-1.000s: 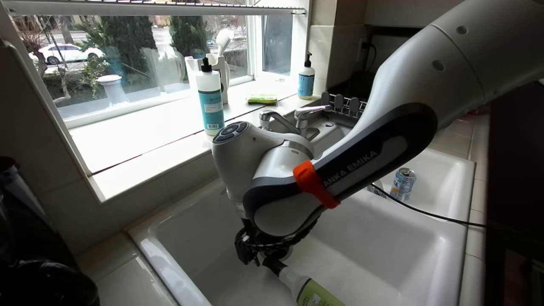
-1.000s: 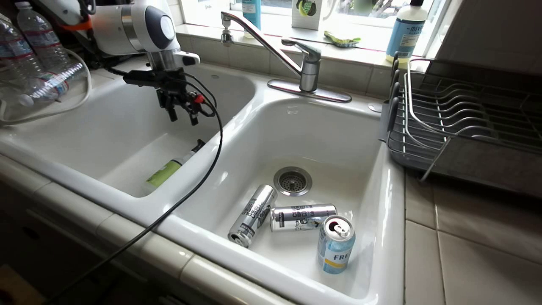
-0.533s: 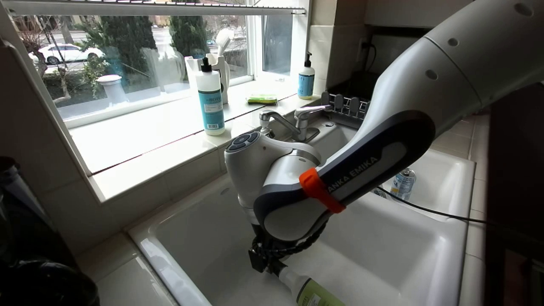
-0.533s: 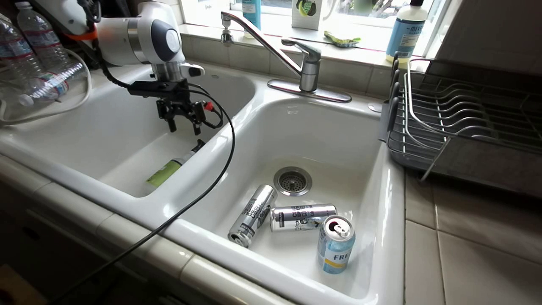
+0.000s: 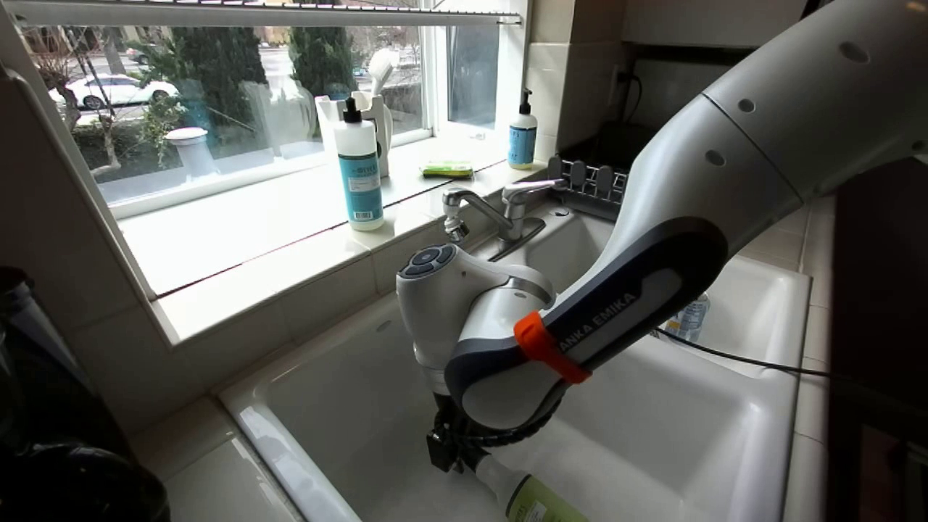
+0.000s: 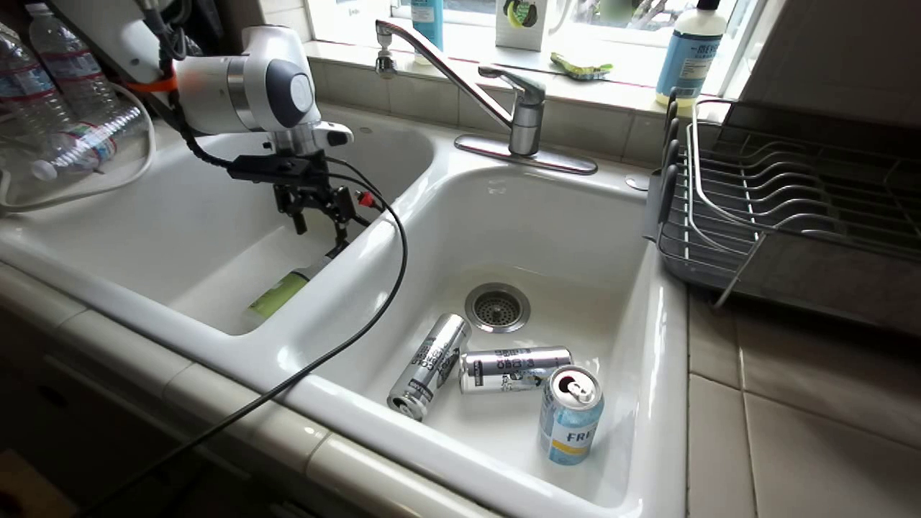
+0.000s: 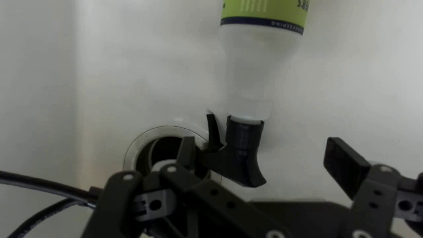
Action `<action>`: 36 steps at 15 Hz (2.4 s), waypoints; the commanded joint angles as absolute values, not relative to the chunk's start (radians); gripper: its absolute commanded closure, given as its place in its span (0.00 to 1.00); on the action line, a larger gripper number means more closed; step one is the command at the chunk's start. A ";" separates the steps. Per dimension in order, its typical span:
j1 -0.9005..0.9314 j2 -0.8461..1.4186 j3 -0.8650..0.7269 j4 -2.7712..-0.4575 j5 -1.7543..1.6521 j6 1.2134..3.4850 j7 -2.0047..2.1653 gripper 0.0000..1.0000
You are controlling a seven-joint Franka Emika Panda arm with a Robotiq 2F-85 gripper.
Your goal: Take the bottle out of the sink
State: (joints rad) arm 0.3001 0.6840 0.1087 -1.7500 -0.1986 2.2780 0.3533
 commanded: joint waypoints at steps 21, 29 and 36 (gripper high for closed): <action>0.372 0.787 0.012 -1.786 -0.181 2.620 0.392 0.89; 0.379 0.725 0.007 -1.850 -0.139 2.869 0.384 0.89; 0.358 0.568 0.020 -2.006 -0.074 3.129 0.325 0.89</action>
State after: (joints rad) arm 0.3558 0.6686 0.0222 -1.8888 -0.1233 3.0405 0.3654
